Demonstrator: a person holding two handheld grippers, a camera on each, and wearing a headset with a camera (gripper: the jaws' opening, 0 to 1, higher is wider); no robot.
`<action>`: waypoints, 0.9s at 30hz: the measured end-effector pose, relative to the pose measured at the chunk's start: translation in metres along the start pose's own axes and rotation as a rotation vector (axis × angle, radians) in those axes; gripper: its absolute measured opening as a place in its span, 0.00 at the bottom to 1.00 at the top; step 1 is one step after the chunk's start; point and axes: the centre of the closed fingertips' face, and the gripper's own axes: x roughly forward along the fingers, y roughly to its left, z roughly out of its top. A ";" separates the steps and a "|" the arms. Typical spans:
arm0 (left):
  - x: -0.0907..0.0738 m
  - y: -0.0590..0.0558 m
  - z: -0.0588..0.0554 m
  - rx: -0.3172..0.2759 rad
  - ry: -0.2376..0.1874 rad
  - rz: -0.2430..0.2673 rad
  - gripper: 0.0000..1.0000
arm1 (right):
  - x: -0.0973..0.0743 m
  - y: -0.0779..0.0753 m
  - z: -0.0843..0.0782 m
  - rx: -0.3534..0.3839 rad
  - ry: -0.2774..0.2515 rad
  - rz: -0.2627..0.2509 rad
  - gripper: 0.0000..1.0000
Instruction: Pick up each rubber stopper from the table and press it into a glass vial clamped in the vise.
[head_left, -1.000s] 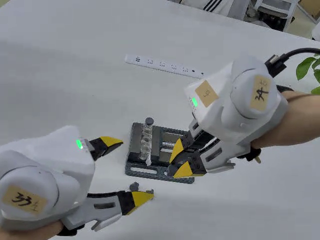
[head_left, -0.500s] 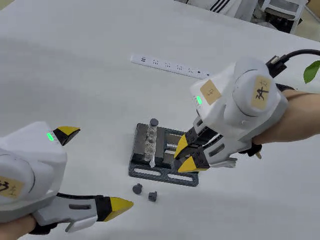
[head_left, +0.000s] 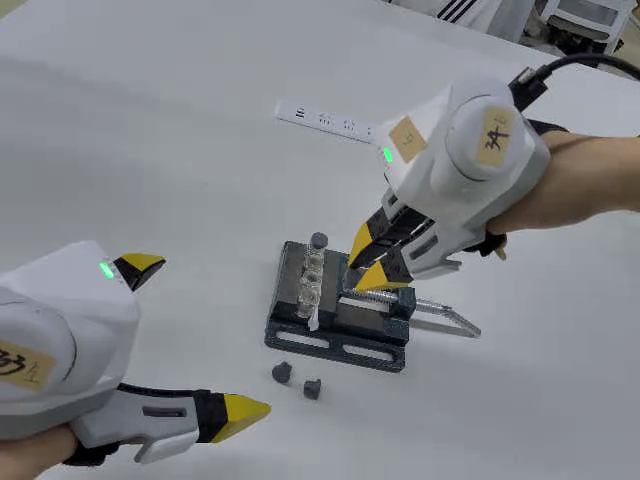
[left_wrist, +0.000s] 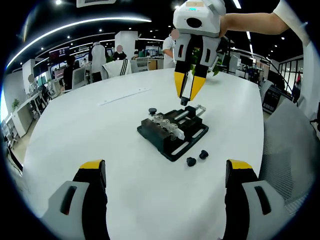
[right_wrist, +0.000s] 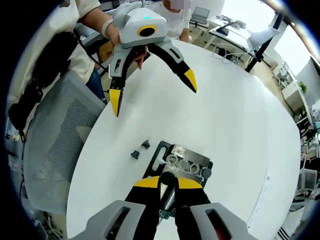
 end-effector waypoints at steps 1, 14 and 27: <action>0.000 0.000 0.000 0.000 0.002 -0.003 0.99 | 0.000 -0.003 0.000 -0.016 0.011 -0.007 0.05; 0.000 0.000 -0.002 -0.015 0.007 -0.003 0.99 | 0.015 -0.031 0.004 -0.221 0.020 0.016 0.05; -0.002 -0.003 -0.001 -0.028 0.006 -0.007 0.98 | 0.029 -0.035 0.002 -0.265 0.032 0.048 0.05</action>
